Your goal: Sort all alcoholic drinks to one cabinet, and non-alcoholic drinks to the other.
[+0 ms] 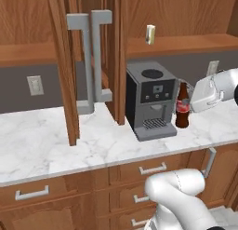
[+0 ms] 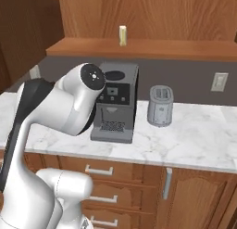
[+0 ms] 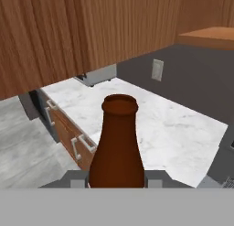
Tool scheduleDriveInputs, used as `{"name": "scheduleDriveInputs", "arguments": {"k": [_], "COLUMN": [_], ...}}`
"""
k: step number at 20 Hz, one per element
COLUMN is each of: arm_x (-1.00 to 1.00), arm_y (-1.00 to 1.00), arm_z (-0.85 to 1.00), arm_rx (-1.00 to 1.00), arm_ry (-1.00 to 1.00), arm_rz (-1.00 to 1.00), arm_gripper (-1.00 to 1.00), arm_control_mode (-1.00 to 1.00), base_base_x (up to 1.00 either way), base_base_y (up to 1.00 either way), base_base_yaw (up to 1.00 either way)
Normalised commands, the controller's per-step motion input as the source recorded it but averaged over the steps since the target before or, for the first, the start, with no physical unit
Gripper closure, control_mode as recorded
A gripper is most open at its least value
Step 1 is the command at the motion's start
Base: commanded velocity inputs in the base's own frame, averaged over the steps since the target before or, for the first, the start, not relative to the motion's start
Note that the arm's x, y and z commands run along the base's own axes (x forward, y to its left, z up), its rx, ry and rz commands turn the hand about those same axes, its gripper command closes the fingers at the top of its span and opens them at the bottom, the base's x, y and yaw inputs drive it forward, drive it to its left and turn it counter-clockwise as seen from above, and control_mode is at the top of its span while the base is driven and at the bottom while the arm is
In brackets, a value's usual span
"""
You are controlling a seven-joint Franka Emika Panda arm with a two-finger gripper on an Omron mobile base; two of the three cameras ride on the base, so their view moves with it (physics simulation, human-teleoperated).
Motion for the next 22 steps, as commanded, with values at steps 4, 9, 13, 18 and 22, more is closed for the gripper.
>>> {"name": "scheduleDriveInputs", "arguments": {"k": [4, 9, 13, 18, 22], "arm_x": [0.0, 0.0, 0.0, 0.0, -0.01], "arm_y": [0.0, 0.0, 0.0, -0.03, -0.22], "arm_z": [0.0, 0.0, 0.0, 0.05, 0.66], "arm_rx": [0.0, 0.0, 0.0, 0.0, 0.0], "arm_ry": [0.0, 0.0, 0.0, 0.0, -0.04], "arm_rz": [0.0, 0.0, 0.0, 0.0, 0.0], "arm_gripper": [1.0, 1.0, 1.0, 1.0, 1.0], "arm_control_mode": [1.0, 1.0, 1.0, -1.0, -1.0], "base_base_x": [0.59, 0.28, 0.25, 0.14, 0.0], "base_base_y": [-0.25, -0.26, -0.25, -0.18, 0.0], "base_base_yaw": [0.0, 0.0, 0.0, 0.0, 0.0]}}
